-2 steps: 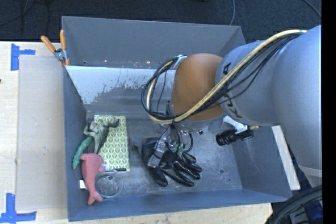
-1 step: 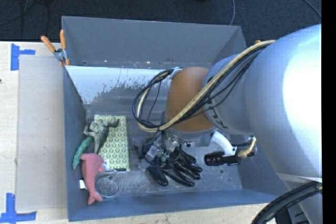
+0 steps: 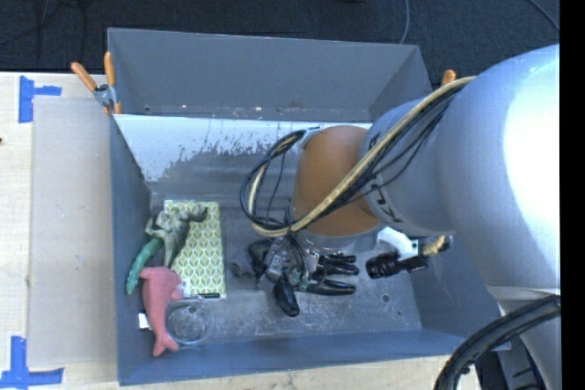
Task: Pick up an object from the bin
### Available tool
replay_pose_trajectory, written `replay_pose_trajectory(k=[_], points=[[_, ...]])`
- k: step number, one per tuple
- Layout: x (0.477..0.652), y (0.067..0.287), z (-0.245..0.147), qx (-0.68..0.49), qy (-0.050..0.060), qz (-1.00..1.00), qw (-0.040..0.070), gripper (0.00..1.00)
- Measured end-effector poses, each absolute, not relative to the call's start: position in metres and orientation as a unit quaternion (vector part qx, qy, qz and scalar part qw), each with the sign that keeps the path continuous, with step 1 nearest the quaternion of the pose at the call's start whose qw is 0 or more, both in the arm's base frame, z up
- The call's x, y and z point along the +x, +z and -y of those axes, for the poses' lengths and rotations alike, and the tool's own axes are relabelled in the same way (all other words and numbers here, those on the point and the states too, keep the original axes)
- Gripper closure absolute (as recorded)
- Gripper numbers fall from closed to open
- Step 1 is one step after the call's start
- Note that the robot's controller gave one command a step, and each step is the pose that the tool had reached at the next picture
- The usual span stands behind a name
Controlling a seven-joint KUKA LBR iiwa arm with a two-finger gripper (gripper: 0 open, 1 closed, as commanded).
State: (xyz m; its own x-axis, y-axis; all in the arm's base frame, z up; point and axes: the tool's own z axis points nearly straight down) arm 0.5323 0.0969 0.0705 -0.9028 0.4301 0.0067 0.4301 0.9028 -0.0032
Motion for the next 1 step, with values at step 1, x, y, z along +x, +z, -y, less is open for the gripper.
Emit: replay_pose_trajectory(k=[1], points=[[0.5323, 0.0705, -0.0969, -0.221, 0.001, 0.975, 0.004, 1.0]])
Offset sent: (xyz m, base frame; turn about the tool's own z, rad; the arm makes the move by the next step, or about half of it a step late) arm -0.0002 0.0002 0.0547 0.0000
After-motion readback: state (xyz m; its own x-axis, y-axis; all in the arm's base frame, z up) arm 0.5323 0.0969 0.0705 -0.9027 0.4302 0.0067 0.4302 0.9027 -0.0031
